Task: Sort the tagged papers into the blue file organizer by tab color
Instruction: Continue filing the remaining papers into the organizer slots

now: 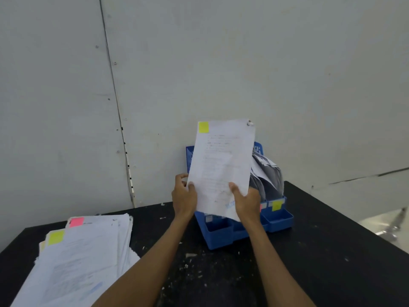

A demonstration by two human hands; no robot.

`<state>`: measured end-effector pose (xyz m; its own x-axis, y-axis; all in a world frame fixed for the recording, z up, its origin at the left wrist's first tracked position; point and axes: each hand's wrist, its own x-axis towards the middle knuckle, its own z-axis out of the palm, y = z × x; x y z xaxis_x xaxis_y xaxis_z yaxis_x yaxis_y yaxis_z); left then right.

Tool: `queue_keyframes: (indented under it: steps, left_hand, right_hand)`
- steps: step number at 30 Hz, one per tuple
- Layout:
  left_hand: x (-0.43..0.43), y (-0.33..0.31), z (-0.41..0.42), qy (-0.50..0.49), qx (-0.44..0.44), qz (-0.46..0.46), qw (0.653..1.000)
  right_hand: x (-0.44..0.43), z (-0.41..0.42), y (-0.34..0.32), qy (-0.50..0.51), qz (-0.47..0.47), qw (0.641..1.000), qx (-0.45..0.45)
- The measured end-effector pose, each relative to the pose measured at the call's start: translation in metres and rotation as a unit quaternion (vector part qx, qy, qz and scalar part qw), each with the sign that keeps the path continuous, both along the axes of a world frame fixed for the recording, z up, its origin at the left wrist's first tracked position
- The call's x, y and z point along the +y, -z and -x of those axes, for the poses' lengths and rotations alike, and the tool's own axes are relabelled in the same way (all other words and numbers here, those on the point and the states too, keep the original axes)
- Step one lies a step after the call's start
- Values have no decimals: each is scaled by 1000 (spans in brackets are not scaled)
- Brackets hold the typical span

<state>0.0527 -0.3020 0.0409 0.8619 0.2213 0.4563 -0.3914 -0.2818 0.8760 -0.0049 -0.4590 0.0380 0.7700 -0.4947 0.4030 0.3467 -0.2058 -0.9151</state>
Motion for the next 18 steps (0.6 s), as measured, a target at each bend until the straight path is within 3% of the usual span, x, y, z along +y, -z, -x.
queue_keyframes:
  steps: [12,18]
  left_hand:
    - [-38,8,-10,56,-24,-3,998]
    - [-63,5,4,5,-81,-13,997]
  right_hand:
    - [-79,29,-45,207,109,966,-108]
    - [-113,40,-56,352,147,914,-139]
